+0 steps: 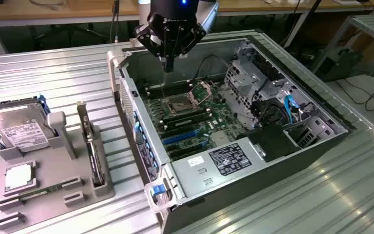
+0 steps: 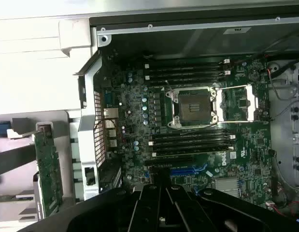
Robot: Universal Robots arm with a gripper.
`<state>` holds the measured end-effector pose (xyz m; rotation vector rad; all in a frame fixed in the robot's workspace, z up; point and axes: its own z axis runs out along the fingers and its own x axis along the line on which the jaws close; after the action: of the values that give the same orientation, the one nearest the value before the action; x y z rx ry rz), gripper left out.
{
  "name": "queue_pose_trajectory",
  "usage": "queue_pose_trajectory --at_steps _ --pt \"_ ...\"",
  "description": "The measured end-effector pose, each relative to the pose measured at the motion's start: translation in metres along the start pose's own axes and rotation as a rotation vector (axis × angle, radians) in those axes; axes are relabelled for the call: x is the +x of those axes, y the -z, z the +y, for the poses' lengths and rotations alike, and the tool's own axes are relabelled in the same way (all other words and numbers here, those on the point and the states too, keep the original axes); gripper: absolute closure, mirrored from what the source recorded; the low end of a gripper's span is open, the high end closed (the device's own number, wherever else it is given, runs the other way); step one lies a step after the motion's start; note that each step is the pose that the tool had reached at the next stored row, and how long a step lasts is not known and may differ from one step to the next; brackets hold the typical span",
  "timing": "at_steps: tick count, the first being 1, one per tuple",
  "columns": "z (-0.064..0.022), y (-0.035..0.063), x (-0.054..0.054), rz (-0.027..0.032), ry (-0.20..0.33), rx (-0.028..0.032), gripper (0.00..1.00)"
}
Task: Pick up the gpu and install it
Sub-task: 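Reach for the gpu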
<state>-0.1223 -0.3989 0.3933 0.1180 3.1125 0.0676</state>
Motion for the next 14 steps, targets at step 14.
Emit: queue_pose_trajectory --at_steps 14 --pt "-0.0005 0.0002 0.0062 0.0 0.0 0.0 0.89"
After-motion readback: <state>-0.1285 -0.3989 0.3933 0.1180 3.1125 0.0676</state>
